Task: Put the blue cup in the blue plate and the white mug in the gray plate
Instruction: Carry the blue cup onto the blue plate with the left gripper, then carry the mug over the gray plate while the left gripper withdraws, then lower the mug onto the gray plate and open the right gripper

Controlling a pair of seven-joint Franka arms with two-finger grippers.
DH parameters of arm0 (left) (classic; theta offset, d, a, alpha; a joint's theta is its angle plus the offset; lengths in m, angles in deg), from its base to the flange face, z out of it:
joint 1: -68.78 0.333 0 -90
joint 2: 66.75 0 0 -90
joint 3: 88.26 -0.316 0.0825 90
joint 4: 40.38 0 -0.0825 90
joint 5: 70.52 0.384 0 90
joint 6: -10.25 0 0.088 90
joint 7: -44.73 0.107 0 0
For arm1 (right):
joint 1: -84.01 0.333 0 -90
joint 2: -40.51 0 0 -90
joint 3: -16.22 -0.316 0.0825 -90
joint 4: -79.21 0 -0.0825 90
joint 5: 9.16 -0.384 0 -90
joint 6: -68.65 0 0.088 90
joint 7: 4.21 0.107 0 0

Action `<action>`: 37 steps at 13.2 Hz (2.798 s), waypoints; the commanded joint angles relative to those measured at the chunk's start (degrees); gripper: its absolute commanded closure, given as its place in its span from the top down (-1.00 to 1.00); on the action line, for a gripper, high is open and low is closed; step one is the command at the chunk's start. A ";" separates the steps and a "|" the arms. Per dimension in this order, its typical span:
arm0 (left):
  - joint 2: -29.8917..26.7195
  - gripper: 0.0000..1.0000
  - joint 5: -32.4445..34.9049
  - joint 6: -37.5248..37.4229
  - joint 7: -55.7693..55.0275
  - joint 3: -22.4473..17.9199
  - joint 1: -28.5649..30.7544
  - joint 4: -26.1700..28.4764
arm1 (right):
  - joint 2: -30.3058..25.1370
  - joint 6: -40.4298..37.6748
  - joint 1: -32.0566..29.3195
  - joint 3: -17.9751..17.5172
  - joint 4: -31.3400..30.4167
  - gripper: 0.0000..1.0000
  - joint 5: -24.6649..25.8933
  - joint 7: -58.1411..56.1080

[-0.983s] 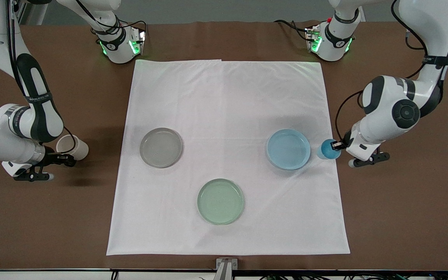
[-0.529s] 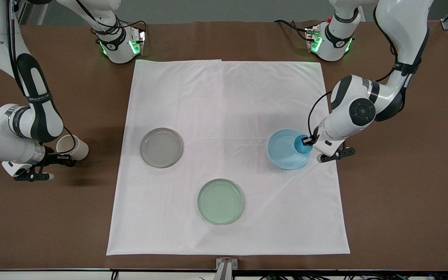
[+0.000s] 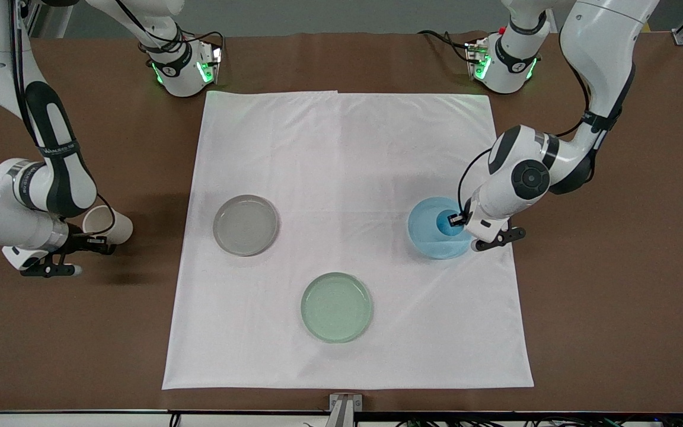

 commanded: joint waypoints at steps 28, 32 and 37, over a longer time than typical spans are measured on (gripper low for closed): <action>-32.60 1.00 -3.85 -44.02 30.52 -18.39 -1.53 -18.40 | 2.60 -3.33 34.01 -1.32 5.50 0.43 -0.53 38.11; -34.28 1.00 -4.74 -45.24 31.40 -20.08 -3.21 -16.81 | -4.67 -12.80 33.75 -1.23 5.41 1.00 -0.44 37.93; -33.49 1.00 -4.39 -45.86 34.64 -19.03 -3.38 -17.33 | -23.99 -35.46 29.63 -0.88 4.45 1.00 -0.35 36.62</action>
